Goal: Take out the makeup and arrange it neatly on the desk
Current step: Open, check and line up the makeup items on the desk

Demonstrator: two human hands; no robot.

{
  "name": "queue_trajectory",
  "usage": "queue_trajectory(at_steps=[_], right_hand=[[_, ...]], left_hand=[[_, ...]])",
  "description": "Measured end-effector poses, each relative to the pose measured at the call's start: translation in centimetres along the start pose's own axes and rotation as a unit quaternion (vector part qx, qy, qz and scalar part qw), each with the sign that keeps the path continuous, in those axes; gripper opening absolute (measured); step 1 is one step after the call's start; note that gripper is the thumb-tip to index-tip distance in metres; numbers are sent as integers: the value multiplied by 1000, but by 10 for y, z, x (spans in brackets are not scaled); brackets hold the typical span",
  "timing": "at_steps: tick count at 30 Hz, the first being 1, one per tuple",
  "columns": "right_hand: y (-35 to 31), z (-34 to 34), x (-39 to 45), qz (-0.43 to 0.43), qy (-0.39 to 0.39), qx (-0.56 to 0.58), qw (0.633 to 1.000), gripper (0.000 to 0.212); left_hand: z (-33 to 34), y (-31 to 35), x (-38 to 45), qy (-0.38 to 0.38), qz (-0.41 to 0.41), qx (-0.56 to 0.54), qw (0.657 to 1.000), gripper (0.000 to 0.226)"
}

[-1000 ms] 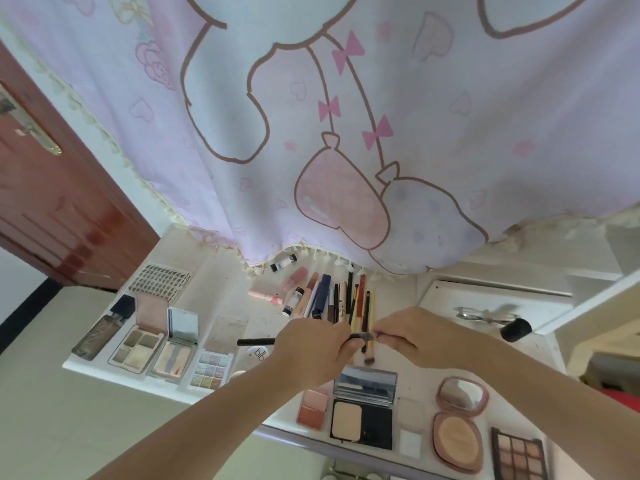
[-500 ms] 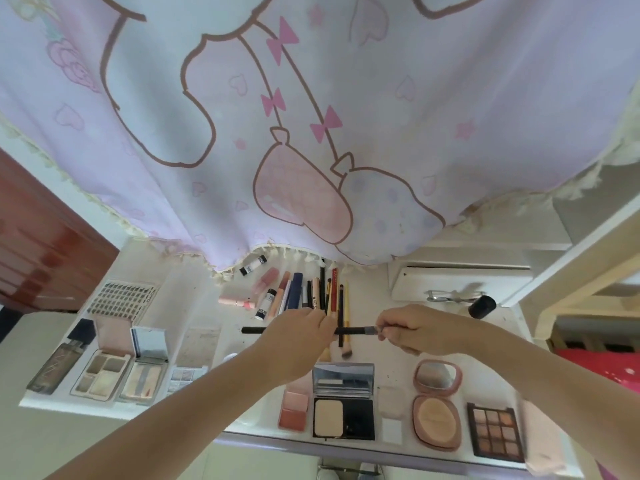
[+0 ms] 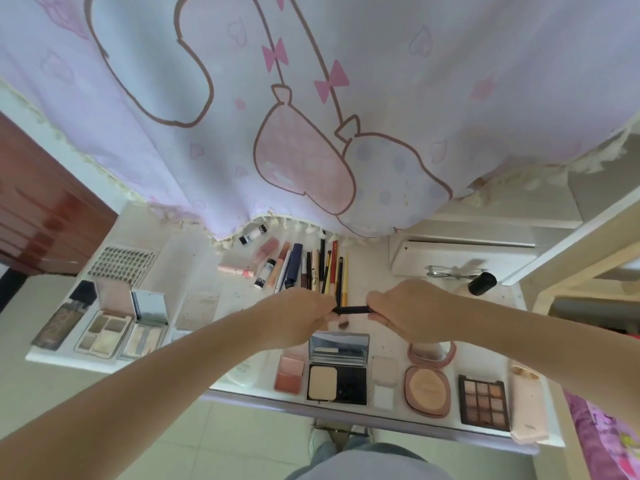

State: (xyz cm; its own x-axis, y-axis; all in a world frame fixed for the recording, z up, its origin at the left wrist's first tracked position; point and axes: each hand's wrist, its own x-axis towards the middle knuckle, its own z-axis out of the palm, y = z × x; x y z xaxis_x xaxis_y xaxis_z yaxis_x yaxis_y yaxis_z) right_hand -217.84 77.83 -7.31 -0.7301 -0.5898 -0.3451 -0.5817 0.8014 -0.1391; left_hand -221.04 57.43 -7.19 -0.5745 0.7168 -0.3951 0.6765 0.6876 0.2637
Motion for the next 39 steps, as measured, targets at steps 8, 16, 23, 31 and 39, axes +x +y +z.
queue_trajectory(at_steps=[8,16,23,31,39], right_hand=[[26,15,-7,54,97,28,993,27],[19,9,-1,24,93,152,984,22],[15,15,3,15,83,160,983,22],[14,16,5,3,64,166,984,24],[27,11,26,-2,23,84,996,31]], left_hand=[[10,-15,-4,36,-61,-77,995,28],[12,-6,-1,31,-52,-50,997,30],[17,-4,-1,11,-68,-50,996,31],[27,1,0,-7,-79,-72,994,30],[39,0,18,38,-92,-168,981,27]])
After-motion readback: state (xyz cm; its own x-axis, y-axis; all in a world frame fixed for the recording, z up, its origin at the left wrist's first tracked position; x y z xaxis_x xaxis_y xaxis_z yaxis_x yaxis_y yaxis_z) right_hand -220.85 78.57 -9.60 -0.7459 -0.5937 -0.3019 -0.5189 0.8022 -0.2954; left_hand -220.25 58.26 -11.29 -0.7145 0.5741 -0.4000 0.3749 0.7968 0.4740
